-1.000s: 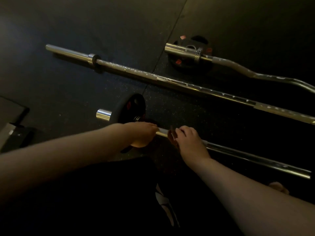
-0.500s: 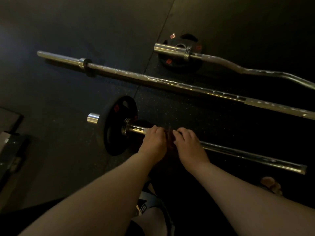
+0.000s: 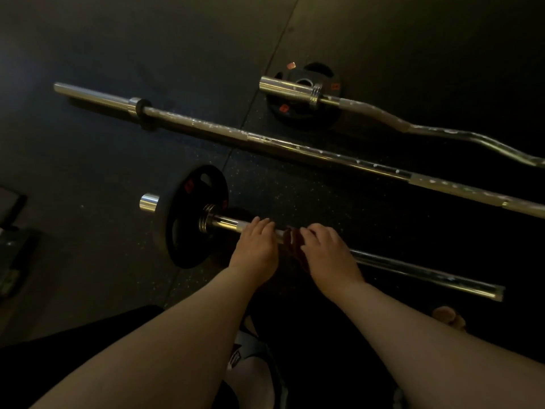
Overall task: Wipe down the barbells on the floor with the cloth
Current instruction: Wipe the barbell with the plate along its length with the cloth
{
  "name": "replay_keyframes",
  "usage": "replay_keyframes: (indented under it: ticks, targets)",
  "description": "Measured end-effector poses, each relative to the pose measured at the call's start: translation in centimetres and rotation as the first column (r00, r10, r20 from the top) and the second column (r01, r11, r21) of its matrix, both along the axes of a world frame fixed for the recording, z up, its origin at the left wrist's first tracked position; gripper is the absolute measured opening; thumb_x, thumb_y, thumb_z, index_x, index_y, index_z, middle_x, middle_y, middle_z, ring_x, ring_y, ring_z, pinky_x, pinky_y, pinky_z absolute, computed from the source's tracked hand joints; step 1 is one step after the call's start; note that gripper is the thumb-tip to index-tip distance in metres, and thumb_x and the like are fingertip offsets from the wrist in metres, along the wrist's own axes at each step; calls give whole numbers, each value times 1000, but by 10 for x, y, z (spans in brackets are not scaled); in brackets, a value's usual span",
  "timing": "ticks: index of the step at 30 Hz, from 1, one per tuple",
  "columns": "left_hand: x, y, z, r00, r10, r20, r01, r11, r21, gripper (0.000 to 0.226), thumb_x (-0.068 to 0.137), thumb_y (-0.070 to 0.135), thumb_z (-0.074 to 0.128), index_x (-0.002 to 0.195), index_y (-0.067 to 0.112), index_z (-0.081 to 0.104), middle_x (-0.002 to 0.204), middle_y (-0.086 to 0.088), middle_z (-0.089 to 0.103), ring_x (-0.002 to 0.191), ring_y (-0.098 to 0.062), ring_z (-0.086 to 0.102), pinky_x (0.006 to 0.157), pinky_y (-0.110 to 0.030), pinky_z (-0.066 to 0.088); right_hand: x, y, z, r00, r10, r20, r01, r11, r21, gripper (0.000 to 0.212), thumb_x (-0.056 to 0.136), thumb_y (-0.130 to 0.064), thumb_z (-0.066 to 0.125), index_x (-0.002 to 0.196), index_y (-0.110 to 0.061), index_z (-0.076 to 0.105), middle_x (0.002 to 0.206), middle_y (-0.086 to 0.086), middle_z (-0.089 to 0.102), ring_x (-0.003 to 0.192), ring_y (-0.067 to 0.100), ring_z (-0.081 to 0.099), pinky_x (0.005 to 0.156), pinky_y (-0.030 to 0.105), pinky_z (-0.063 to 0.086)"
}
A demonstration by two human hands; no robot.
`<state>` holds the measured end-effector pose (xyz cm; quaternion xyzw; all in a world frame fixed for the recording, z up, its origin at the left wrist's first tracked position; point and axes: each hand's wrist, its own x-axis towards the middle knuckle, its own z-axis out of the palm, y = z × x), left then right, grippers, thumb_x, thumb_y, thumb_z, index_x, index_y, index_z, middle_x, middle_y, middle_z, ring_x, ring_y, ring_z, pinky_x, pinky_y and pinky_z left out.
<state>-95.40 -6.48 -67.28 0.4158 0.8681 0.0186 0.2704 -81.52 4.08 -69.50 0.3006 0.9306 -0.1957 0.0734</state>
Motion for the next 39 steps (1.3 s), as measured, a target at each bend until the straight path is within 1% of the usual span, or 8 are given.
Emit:
replay_keyframes:
  ticks: [6, 11, 18, 24, 28, 31, 36, 39]
  targets:
    - [-6, 5, 10, 994, 10, 105, -10, 1000, 8, 58, 101, 19, 52, 155, 16, 30, 165, -4, 23, 154, -23, 9, 124, -43, 7, 15, 0, 3, 969, -222, 110, 206, 969, 137, 43, 95, -36, 59, 136, -24, 52, 140, 3, 47, 127, 23, 44, 108, 38, 40]
    - [9, 5, 0, 1000, -7, -29, 7, 1000, 17, 61, 98, 21, 56, 154, 11, 32, 164, -9, 26, 154, -27, 13, 126, -46, 8, -7, -14, 9, 998, 48, 52, -52, 995, 90, 47, 104, -35, 44, 149, -21, 40, 147, 4, 43, 130, 23, 42, 111, 39, 38]
    - [1, 0, -1, 1000, -20, -5, 20, 996, 82, 55, 99, 21, 55, 150, 13, 38, 160, -9, 33, 153, -28, 17, 125, -45, 9, 29, -2, 5, 945, -318, 77, 311, 946, 88, 41, 99, -37, 53, 138, -26, 52, 142, 2, 47, 128, 22, 45, 110, 39, 41]
    - [12, 4, -4, 996, -84, -12, 85, 995, 55, 59, 103, 23, 49, 157, 16, 25, 167, -5, 16, 155, -25, 1, 120, -41, -5, 5, 5, 7, 999, -20, 36, 19, 999, 27, 36, 103, -39, 43, 137, -28, 51, 137, -2, 51, 123, 17, 51, 106, 38, 43]
    - [6, 0, -5, 994, -101, 39, 98, 992, 82, 56, 105, 24, 46, 157, 17, 25, 167, -4, 17, 155, -23, 2, 119, -37, -7, 44, 10, 1, 957, -285, 53, 277, 953, 122, 36, 102, -43, 37, 129, -29, 57, 135, -2, 51, 125, 19, 50, 110, 40, 40]
    - [8, 6, -5, 993, -118, 29, 116, 991, 65, 58, 103, 23, 49, 156, 17, 26, 167, -5, 18, 155, -24, 2, 123, -42, -4, 34, -3, -2, 861, -503, 70, 498, 863, 80, 35, 100, -38, 50, 132, -27, 58, 142, 0, 46, 133, 23, 41, 115, 43, 35]
    - [19, 19, -8, 993, -116, -33, 117, 993, 16, 59, 100, 28, 53, 154, 16, 31, 166, -6, 22, 155, -27, 3, 121, -47, -6, 3, -9, -3, 993, -103, 52, 101, 994, 44, 41, 103, -39, 44, 141, -24, 50, 144, 3, 48, 135, 23, 44, 116, 43, 36]
    - [16, 19, -9, 992, -125, -12, 126, 992, 14, 56, 100, 28, 52, 152, 17, 34, 165, -5, 24, 155, -26, 4, 118, -44, -8, 11, 4, -2, 994, -87, 73, 84, 996, 31, 43, 104, -43, 40, 143, -28, 47, 146, -2, 48, 136, 19, 46, 118, 44, 33]
